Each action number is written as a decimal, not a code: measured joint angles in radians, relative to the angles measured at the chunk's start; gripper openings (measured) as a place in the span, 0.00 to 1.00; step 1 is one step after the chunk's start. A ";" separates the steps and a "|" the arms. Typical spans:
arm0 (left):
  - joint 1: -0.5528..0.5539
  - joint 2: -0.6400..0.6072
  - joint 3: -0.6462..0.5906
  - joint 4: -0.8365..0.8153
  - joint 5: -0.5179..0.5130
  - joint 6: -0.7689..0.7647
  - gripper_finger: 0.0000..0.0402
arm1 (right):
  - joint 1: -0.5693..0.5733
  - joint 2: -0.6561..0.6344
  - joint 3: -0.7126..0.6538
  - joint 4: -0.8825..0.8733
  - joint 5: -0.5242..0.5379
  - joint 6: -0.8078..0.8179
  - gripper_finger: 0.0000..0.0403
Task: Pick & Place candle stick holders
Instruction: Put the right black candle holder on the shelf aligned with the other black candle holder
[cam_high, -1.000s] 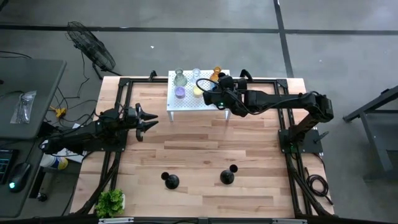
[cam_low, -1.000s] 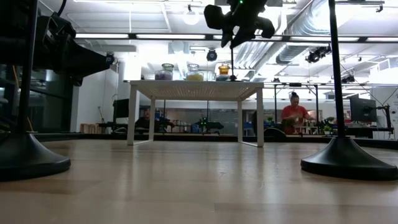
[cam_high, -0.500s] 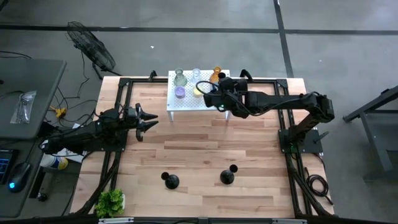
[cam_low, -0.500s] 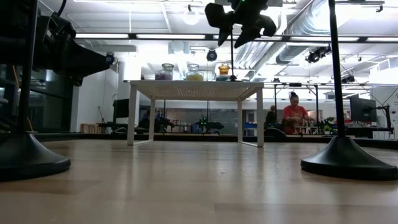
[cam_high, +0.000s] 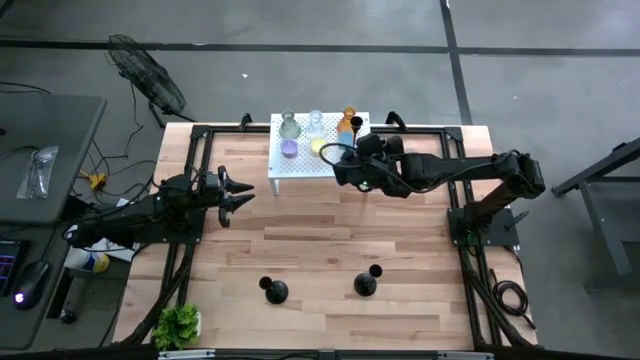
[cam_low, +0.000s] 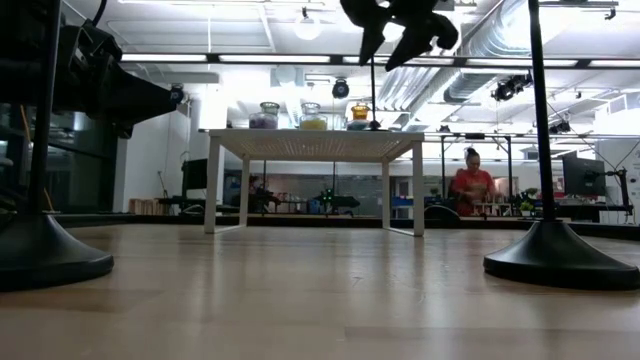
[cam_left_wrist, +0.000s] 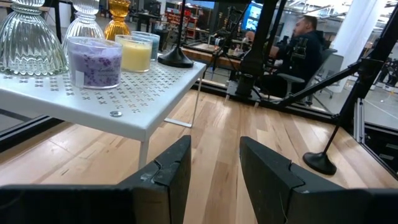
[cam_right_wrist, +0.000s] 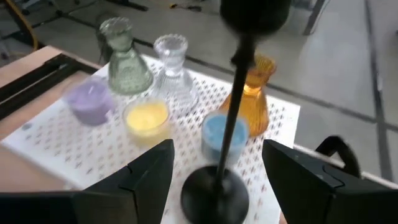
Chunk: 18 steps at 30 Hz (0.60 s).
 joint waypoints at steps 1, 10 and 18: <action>0.000 0.000 0.000 0.000 0.000 0.000 0.33 | 0.006 -0.005 0.000 -0.011 -0.013 0.009 0.59; 0.000 0.000 0.000 0.000 0.000 0.000 0.33 | 0.072 -0.024 0.000 -0.071 -0.106 0.011 0.59; 0.000 0.000 0.000 0.000 0.000 0.000 0.33 | 0.151 -0.072 0.000 -0.208 -0.225 0.011 0.59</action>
